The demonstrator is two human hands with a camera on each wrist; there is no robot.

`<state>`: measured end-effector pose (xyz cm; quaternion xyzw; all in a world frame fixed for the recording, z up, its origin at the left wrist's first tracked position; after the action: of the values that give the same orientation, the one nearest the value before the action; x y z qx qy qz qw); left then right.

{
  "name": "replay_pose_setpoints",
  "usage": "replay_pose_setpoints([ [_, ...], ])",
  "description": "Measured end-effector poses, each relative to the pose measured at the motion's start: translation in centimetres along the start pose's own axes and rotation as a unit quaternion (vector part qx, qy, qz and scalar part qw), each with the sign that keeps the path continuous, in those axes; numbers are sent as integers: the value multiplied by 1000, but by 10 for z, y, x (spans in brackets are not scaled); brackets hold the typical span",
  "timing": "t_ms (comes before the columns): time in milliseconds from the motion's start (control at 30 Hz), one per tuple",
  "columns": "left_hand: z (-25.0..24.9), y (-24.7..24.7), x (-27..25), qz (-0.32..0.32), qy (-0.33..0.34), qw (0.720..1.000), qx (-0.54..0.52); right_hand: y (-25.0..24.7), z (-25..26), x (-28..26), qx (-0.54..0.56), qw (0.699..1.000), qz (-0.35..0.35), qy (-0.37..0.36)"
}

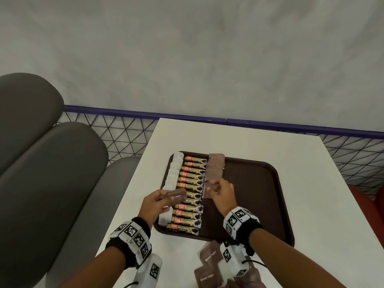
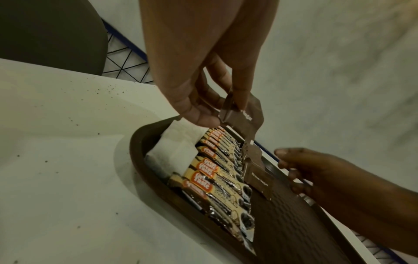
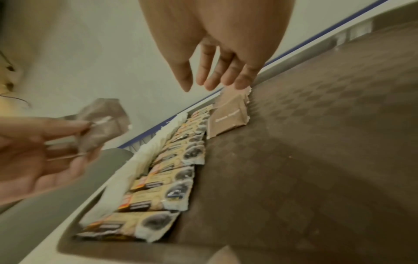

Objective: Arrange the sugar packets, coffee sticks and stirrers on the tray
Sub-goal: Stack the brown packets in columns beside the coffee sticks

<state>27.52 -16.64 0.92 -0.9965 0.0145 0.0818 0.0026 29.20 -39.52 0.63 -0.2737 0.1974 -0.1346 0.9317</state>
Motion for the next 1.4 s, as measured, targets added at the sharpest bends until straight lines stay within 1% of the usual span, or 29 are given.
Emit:
replay_pose_setpoints([
  [67,-2,4,-2,7,7,1000,7,12,12,-12,52,995,79,-34],
  [100,-4,6,-3,9,9,1000,7,17,17,-18,59,991,110,-57],
  [200,-8,12,-5,14,13,1000,0,29,30,-33,65,979,159,-106],
  [267,-11,15,-6,18,16,1000,-3,32,34,-34,81,976,162,-117],
  [400,-15,17,-8,18,18,1000,-17,32,36,-32,113,974,170,-95],
  [567,-19,20,-10,22,29,999,-19,30,31,-32,115,972,186,-90],
  [733,-12,25,-10,34,15,999,-16,35,15,-31,113,967,224,-46],
  [800,-8,27,-11,39,10,999,-12,31,7,-27,99,972,212,-31],
  [933,-3,23,-10,31,-1,999,-24,12,-25,-5,86,986,136,39],
  [1033,-1,17,-8,24,-10,999,-22,2,-42,8,36,991,106,78],
  [1200,4,8,-4,19,-18,1000,1,-3,-50,21,-43,991,51,115],
  [1300,6,7,-3,28,-18,999,12,-5,-50,26,-84,987,17,136],
  [1400,8,8,-5,42,-18,999,22,-5,-50,27,-116,983,-4,144],
])
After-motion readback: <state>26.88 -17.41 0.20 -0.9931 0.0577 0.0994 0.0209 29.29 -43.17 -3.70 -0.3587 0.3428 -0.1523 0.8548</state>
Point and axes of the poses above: each hand's wrist, its own x-axis towards the middle knuckle, its own y-axis out of the palm, z = x × y, the point moved 7 cm from there along x, towards the middle knuckle, and after that the axes turned 15 degrees about y, right-handed, at the moved point
